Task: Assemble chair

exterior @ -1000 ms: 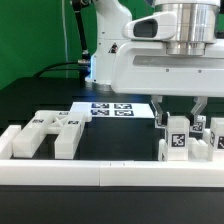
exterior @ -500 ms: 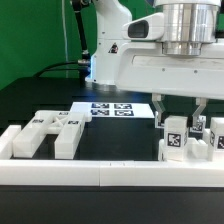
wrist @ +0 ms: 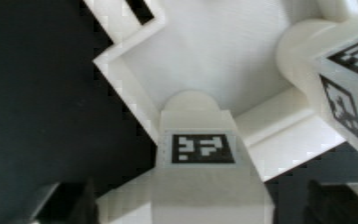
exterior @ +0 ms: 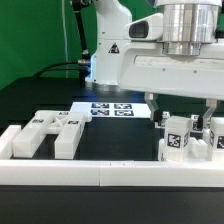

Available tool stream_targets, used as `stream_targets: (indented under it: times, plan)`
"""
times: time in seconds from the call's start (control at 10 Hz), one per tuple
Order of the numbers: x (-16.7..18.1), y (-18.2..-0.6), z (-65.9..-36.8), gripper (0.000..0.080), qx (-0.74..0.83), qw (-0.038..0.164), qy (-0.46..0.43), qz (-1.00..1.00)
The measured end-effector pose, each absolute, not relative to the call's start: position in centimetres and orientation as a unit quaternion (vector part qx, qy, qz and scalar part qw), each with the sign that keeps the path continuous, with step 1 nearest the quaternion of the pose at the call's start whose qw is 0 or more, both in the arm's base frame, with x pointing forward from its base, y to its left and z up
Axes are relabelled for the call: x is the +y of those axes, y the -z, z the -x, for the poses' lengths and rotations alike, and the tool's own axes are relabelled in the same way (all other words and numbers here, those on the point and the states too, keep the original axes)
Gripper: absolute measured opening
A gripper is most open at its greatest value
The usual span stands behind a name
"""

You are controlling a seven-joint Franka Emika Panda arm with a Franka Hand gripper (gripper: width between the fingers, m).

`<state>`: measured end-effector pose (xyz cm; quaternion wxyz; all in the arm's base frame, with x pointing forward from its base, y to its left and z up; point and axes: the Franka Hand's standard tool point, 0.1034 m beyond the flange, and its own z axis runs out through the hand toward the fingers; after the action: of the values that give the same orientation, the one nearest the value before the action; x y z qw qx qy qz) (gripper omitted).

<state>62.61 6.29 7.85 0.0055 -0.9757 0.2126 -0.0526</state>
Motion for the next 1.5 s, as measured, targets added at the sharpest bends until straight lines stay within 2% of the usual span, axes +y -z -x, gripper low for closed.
stream_targets:
  times: [0.2, 0.9, 1.5]
  plan:
    - [6.22, -7.90, -62.75, 0.0646, 0.101, -0.003, 0.054, 0.993]
    - [6.30, -7.91, -62.80, 0.0648, -0.139, -0.017, 0.052, 0.989]
    - [5.50, -7.81, -62.93, 0.0648, -0.337, -0.039, 0.038, 0.940]
